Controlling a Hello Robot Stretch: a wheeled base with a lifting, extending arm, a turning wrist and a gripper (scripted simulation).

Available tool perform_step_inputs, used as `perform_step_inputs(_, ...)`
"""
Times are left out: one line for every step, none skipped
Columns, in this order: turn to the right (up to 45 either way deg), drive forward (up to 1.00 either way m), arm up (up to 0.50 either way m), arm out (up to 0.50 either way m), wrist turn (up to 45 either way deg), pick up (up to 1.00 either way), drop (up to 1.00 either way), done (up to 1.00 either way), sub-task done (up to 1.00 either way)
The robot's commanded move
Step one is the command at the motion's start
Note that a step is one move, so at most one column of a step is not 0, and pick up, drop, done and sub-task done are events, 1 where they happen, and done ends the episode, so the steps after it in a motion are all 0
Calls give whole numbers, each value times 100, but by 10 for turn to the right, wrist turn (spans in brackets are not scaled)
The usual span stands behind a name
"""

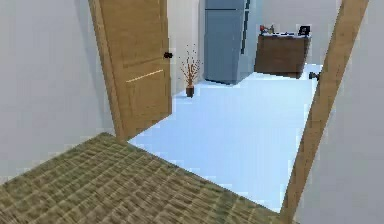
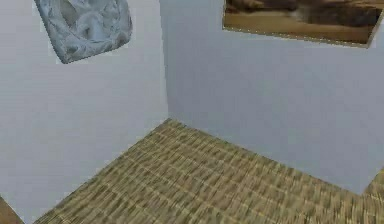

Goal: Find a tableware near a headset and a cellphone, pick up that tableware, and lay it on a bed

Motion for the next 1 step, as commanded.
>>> perform_step_inputs(0,100,0,0,0,0,0,0,0)
